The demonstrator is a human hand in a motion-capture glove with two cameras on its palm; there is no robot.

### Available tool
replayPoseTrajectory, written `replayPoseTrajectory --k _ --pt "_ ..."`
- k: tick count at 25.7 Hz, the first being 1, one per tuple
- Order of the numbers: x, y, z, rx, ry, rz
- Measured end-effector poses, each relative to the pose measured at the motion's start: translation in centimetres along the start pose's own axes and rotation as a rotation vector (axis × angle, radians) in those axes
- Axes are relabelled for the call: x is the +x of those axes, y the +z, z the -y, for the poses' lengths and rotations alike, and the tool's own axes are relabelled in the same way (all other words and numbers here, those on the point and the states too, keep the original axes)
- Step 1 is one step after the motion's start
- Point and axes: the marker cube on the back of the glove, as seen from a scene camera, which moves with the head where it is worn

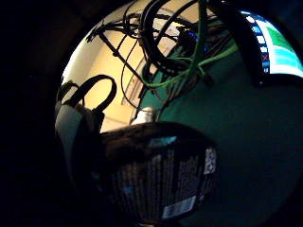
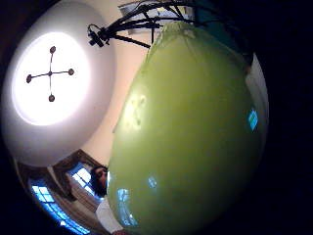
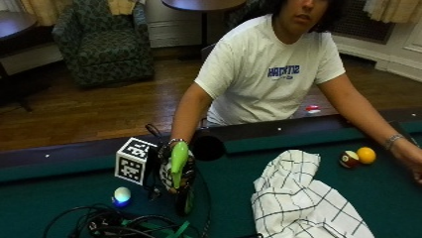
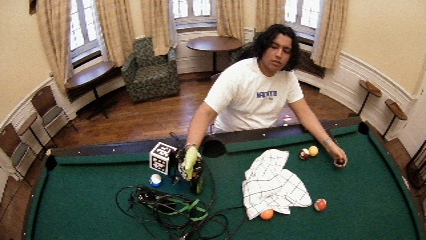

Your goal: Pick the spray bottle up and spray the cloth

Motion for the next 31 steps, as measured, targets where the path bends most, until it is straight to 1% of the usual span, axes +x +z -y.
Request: replayPoseTrajectory --k 13,17,23,28,31 --pt "-0.1 0.1 -0.6 0.023 -0.036 -0.005" --pt "-1.5 0.6 -1.6 -0.027 -0.07 -0.017" --pt "-8.4 1.5 -4.2 -0.202 -0.211 -0.002" --pt "-16.1 1.7 -4.4 -0.27 -0.302 0.047" --pt "-20.0 1.5 -4.3 -0.326 -0.332 0.085"
